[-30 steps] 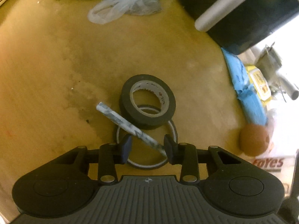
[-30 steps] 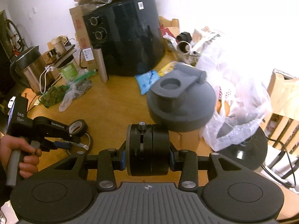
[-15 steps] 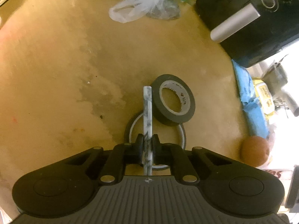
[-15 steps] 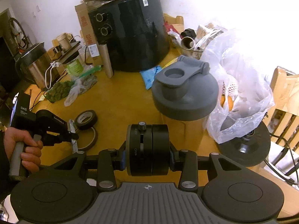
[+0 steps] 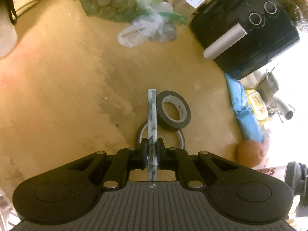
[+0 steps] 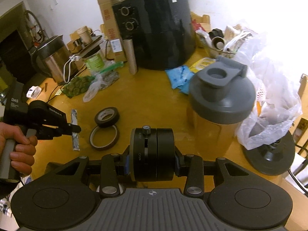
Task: Organize rigid objects
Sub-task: 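Grasp the wrapped stick on the tape rolls with the left gripper, then carry the stick to the box and lower it in with the left gripper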
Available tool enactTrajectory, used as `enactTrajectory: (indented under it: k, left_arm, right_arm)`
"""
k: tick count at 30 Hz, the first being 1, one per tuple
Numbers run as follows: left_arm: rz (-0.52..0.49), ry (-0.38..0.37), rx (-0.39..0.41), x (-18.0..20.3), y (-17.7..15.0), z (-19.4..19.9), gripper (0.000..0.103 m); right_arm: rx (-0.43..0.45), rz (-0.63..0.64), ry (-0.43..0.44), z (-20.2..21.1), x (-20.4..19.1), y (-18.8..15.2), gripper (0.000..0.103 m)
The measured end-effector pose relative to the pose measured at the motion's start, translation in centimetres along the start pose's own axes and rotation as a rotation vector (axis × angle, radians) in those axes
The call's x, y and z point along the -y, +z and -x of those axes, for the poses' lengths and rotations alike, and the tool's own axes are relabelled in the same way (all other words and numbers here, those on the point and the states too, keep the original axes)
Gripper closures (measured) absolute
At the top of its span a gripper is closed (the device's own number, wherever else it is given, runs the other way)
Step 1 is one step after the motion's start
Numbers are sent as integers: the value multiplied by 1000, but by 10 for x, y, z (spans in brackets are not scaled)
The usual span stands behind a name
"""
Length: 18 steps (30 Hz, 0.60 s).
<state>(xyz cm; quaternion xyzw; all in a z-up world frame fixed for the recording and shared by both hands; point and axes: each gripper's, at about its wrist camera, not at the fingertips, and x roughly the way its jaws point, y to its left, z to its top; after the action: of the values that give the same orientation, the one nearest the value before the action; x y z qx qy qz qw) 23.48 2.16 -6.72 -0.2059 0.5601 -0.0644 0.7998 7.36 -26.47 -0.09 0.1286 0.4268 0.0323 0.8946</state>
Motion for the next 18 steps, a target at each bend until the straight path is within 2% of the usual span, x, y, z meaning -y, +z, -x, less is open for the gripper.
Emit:
enactTrajectory:
  k: [8,18]
  left_arm:
    - [-84,30,47,5,-7,31,93]
    - [-141,-15,72,1,-23,68,93]
  right_arm:
    - [-11,34,34,0,-12,-3,60]
    - [-16,57,73,6,-27,-12,60]
